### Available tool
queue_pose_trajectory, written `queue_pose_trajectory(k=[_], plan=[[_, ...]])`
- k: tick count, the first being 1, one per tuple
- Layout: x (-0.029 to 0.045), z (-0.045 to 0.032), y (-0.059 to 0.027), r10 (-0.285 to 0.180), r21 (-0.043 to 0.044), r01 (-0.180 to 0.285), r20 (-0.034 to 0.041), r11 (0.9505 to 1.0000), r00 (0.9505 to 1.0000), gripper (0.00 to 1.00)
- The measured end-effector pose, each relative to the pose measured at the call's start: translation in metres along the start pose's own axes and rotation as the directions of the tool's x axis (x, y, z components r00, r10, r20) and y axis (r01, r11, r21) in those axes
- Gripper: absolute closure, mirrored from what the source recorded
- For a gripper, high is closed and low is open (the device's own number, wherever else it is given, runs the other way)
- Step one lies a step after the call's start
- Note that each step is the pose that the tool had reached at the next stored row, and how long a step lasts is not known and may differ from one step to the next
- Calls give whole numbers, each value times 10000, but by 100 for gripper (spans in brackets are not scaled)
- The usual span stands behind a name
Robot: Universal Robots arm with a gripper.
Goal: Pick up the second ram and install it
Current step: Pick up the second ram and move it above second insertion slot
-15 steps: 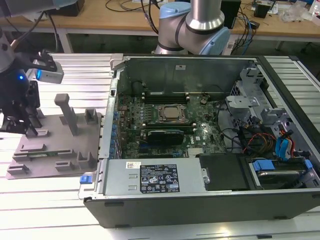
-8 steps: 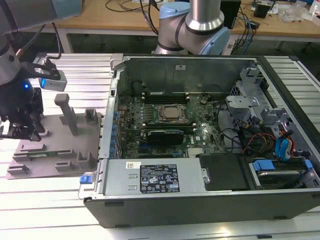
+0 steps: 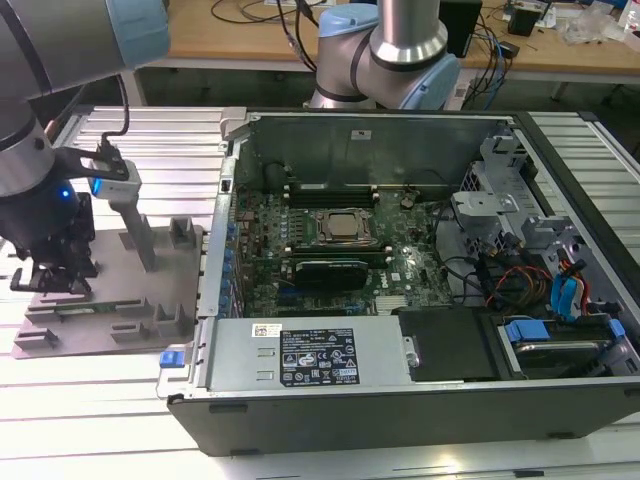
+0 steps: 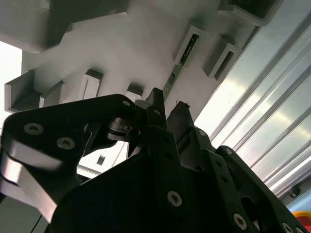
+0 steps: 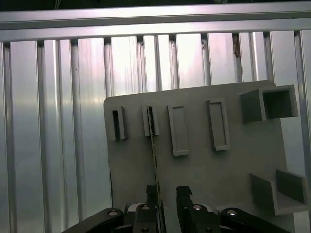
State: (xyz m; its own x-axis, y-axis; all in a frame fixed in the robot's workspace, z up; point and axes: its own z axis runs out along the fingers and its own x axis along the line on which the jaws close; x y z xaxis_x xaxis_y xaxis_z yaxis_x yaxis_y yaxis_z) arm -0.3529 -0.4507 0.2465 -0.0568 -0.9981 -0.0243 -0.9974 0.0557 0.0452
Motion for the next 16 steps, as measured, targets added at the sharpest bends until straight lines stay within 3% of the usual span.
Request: queue_pose_trajectory(k=[4, 16], plan=[[3, 140, -7, -5, 2, 5, 1, 10000, 10000, 72], [10, 405, -18, -16, 0, 16, -1, 10000, 10000, 72]])
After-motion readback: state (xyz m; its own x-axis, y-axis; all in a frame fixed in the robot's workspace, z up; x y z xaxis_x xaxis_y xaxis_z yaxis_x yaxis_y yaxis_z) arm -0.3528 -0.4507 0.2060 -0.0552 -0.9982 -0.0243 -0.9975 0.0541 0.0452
